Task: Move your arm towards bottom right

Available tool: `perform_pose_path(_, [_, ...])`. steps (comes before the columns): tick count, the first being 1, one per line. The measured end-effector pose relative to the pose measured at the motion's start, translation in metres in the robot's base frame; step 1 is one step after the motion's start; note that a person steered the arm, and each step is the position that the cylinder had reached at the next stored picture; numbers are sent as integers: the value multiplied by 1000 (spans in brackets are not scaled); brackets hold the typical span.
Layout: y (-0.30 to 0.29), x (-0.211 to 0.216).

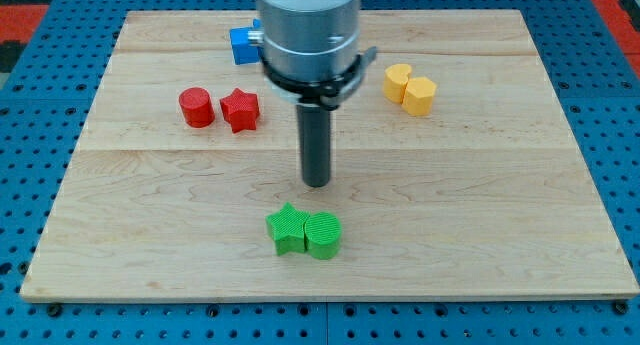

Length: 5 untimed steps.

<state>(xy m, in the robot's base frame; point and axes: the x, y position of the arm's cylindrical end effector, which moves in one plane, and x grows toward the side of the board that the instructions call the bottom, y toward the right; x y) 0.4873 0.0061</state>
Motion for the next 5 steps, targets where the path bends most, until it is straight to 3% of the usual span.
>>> perform_pose_path(2, [38, 0])
perform_pose_path(4, [145, 54])
perform_pose_path(5, [159, 80])
